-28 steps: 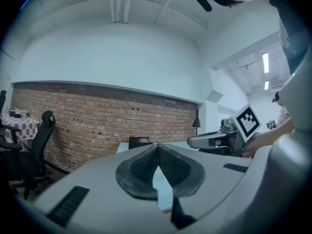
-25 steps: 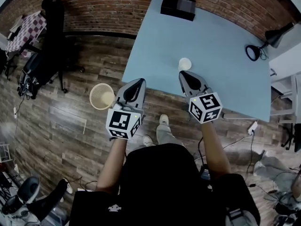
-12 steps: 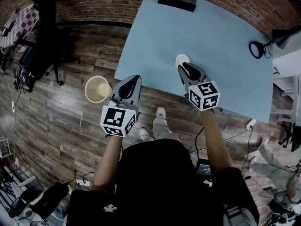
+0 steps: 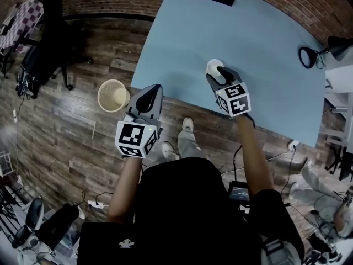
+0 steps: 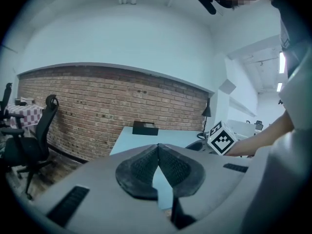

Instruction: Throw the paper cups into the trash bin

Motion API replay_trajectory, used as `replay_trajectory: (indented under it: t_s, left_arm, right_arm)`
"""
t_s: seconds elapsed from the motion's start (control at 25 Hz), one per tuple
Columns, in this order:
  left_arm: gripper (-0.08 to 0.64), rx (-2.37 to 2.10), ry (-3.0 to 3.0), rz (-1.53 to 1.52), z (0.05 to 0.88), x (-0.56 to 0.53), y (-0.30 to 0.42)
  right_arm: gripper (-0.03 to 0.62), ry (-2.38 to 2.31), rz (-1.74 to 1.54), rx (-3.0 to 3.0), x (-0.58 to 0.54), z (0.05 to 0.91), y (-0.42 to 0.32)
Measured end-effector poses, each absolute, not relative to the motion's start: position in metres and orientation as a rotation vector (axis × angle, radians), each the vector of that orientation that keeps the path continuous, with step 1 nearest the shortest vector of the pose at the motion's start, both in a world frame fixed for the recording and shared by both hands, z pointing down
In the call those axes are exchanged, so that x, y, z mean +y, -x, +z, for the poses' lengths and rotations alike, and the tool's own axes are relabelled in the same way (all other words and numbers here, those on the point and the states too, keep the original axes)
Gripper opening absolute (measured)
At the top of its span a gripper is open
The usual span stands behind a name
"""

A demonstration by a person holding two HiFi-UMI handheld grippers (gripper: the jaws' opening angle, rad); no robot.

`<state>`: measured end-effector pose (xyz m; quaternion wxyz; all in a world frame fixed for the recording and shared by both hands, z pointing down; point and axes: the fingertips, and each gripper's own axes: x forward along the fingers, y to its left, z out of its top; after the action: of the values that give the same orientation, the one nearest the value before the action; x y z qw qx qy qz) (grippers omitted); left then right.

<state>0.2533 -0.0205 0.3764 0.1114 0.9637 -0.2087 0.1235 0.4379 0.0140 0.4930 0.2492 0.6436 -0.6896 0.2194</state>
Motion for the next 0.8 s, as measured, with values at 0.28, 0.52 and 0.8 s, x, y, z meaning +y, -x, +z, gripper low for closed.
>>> replay_trajectory:
  t_s: [0.28, 0.52, 0.8]
  left_arm:
    - [0.008, -0.671, -2.792, 0.393, 0.388, -0.030, -0.255]
    - [0.008, -0.683, -2.767, 0.399, 0.395, -0.031, -0.256]
    - [0.008, -0.680, -2.766, 0.387, 0.395, -0.031, -0.259]
  right_arm:
    - [0.167, -1.584, 0.614, -1.810, 0.006, 0.535, -0.440]
    - [0.167, -1.499, 0.598, -1.766, 0.008, 0.548, -0.439]
    - [0.092, -1.459, 0.587, -1.723, 0.011, 0.552, -0.441]
